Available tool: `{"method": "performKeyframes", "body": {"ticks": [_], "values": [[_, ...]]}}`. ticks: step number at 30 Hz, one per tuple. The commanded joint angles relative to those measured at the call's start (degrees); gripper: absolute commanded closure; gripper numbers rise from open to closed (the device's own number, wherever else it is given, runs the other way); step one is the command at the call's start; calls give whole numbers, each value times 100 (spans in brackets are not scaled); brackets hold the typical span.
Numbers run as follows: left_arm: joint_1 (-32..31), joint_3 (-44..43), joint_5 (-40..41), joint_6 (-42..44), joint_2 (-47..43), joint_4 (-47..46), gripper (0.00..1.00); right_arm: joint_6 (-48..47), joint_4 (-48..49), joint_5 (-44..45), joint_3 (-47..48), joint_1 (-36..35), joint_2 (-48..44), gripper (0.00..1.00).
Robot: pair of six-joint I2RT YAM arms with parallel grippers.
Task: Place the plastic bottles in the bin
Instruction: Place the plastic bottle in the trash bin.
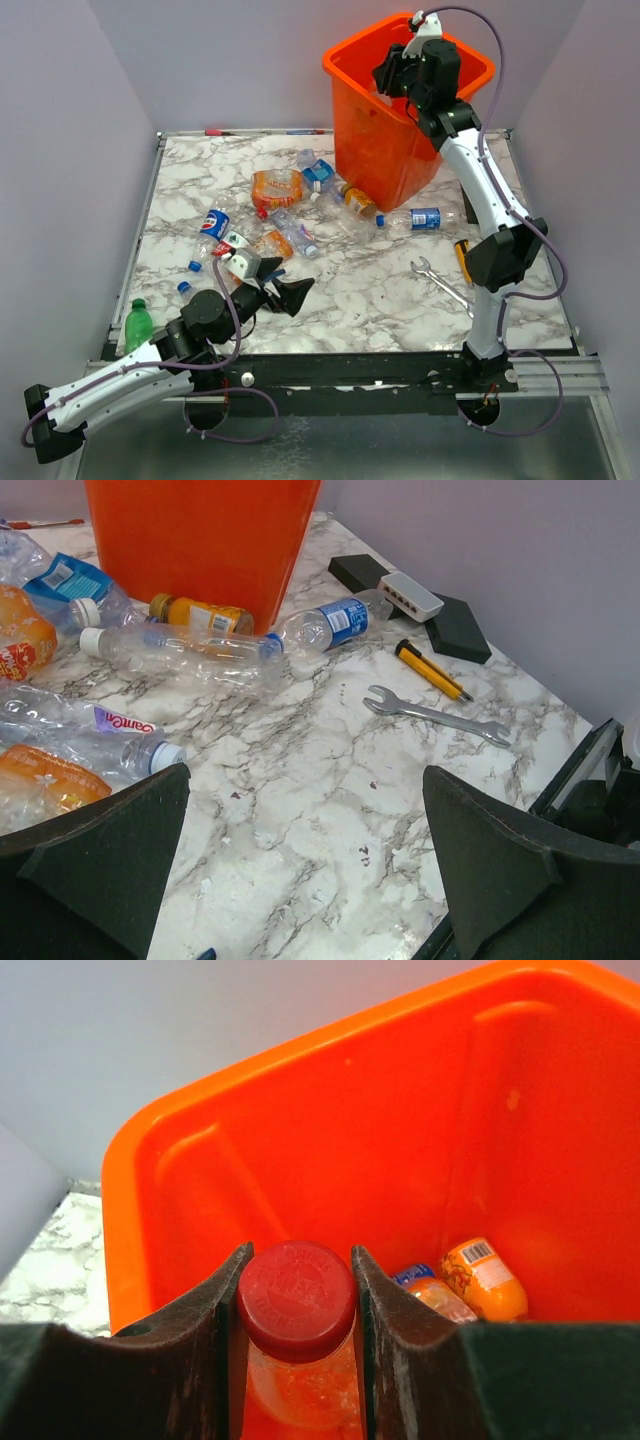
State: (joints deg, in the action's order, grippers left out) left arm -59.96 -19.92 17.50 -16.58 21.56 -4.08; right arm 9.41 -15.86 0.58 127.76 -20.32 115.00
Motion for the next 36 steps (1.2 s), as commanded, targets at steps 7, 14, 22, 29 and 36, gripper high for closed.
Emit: {"method": "performKeyframes", "body": {"ticks": [7, 14, 22, 29, 36], "values": [[19, -152, -144, 71, 85, 2, 1, 91, -542, 87, -24, -113, -136, 26], [15, -161, -10, 45, 41, 11, 1, 648, -662, -338, 1056, -112, -280, 2], [20, -345, 859, -259, 95, 392, 1, 1010, 809, -1230, -1813, -487, -2640, 2], [29, -703, 1483, -330, 572, 1005, 1, 1683, 2145, -1900, -6169, -552, -5604, 2], [37, -1178, 2939, -1050, 1042, 2392, 1, 2401, 1604, -1862, -8603, -559, -6873, 6]]}}
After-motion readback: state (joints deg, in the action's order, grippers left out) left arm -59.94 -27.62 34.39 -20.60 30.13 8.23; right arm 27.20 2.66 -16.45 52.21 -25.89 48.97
